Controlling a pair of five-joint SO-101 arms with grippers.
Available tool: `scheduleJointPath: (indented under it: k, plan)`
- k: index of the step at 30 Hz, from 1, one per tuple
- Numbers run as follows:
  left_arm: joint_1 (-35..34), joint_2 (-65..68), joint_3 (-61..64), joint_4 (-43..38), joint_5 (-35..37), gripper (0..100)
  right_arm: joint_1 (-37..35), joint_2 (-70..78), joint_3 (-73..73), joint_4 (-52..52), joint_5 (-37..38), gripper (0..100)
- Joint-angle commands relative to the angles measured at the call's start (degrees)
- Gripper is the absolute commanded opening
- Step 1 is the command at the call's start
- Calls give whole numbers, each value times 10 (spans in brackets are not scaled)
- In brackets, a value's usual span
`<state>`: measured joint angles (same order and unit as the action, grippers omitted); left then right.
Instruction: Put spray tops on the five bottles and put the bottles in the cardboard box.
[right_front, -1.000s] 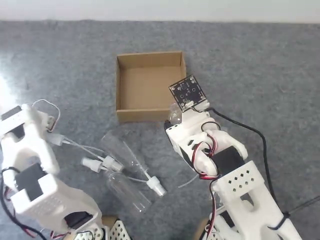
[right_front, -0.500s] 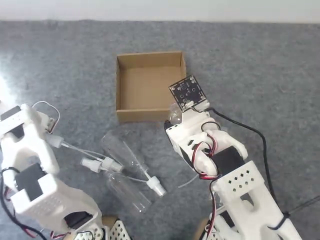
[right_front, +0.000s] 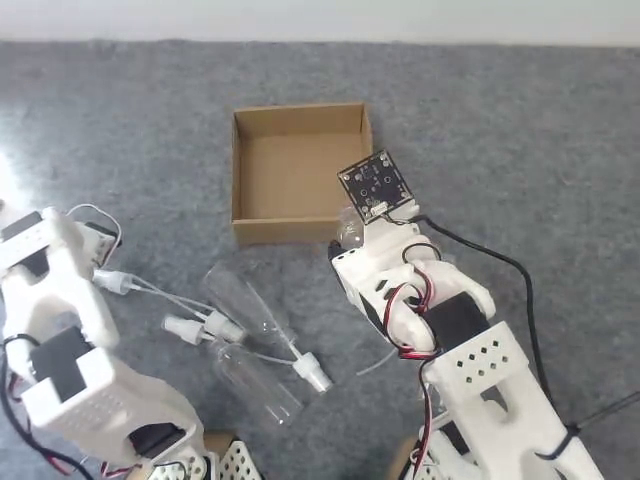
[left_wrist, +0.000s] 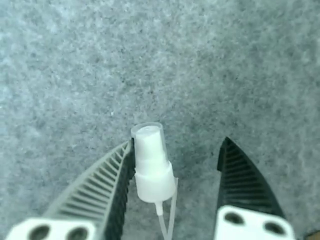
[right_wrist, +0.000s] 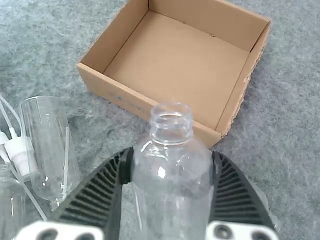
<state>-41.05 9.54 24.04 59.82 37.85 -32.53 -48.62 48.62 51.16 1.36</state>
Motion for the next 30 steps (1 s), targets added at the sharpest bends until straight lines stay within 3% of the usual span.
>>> scheduleJointPath:
  k: [1, 9, 17, 30]
  plan:
    - [7, -36, 6, 0, -4, 253, 7, -19, -4, -12, 11, 129]
    - [7, -35, 21, -1, -4, 214, 7, -19, -4, -12, 11, 129]
    - [4, -36, 46, -56, -3, 140, 7, -18, -4, -12, 11, 129]
    - [3, -36, 47, -56, -2, 133, 7, -17, -4, -12, 11, 129]
